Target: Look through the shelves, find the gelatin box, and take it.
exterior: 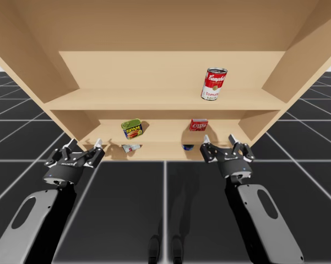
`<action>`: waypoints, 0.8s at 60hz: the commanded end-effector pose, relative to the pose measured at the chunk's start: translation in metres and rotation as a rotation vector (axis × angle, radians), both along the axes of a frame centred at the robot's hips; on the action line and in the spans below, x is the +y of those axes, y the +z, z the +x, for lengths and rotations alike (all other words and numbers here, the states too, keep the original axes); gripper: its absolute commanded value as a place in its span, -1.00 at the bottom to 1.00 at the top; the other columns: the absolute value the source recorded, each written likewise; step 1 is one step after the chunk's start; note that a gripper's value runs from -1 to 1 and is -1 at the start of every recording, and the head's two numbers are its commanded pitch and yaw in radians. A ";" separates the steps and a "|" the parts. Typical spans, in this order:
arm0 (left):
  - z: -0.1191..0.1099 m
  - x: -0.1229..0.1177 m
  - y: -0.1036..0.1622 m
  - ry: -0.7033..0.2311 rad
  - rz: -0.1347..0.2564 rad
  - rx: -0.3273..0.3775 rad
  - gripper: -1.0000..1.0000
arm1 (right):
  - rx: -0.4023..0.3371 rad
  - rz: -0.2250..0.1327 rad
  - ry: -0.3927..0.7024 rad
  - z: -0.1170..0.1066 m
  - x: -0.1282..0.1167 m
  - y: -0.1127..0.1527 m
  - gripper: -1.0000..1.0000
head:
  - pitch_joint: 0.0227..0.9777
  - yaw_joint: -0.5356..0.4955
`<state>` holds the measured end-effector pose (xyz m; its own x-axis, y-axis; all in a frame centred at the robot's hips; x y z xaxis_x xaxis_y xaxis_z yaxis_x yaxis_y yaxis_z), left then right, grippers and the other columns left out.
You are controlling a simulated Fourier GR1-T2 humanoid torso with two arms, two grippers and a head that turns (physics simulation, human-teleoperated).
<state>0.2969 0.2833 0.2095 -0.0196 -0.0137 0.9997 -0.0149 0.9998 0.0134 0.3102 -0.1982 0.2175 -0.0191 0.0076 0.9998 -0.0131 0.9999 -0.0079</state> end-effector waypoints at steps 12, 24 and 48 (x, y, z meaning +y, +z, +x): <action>0.000 0.002 0.000 -0.005 -0.009 0.009 -1.00 | 0.020 -0.035 -0.025 0.022 0.051 0.002 -1.00 | -0.02 -0.44; 0.000 0.004 0.001 0.003 -0.016 0.014 -1.00 | 0.024 -0.050 -0.053 0.044 0.060 -0.002 -1.00 | 0.00 -0.44; -0.001 0.005 0.001 0.014 -0.021 0.019 -1.00 | 0.053 -0.067 -0.091 0.088 0.062 -0.013 -1.00 | 0.03 -0.41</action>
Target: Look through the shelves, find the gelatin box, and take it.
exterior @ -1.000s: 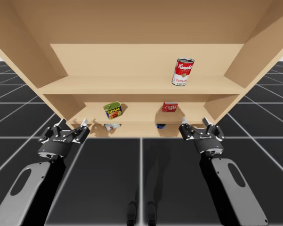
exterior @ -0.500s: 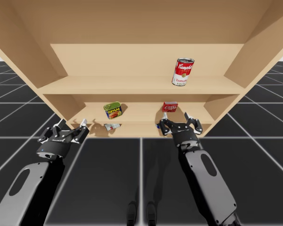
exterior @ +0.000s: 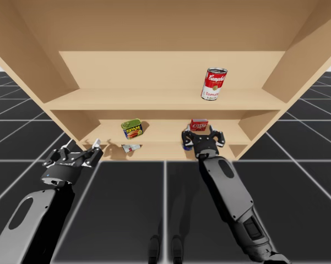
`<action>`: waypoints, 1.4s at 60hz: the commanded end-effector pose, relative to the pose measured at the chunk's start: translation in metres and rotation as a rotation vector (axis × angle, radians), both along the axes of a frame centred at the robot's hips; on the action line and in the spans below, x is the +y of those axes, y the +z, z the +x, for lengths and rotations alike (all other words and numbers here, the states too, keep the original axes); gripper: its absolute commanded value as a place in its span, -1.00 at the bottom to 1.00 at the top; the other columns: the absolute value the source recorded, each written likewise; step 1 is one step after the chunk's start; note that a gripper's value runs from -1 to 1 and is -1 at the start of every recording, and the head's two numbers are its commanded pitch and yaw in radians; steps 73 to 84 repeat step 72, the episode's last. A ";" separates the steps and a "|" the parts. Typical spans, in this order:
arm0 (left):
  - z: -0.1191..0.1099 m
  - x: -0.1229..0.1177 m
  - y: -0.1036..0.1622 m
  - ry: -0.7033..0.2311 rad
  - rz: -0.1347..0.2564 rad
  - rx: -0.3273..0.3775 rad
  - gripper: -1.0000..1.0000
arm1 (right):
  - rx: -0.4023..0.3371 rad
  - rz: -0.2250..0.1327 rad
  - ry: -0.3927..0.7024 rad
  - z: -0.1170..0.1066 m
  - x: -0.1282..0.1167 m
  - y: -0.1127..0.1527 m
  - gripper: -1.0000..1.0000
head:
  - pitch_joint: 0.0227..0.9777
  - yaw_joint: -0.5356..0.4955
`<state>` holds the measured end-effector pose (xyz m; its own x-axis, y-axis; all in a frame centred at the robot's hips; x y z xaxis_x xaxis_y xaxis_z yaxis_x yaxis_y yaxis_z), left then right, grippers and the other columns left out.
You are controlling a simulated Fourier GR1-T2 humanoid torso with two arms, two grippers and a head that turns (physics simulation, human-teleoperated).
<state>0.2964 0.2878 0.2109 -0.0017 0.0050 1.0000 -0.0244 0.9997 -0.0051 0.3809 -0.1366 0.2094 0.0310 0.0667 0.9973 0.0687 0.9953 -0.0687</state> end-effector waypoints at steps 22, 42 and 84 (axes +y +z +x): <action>0.001 0.002 0.000 0.005 -0.006 -0.001 -1.00 | 0.050 -0.004 -0.018 0.043 -0.004 -0.016 -1.00 | 0.03 -0.40; 0.002 0.002 0.000 0.004 -0.007 -0.001 -1.00 | -0.008 0.001 -0.019 0.012 -0.021 0.001 1.00 | 0.02 -0.40; 0.002 0.000 -0.001 0.001 -0.002 0.002 -1.00 | -0.131 -0.075 0.065 -0.091 -0.044 0.037 1.00 | 0.02 -0.41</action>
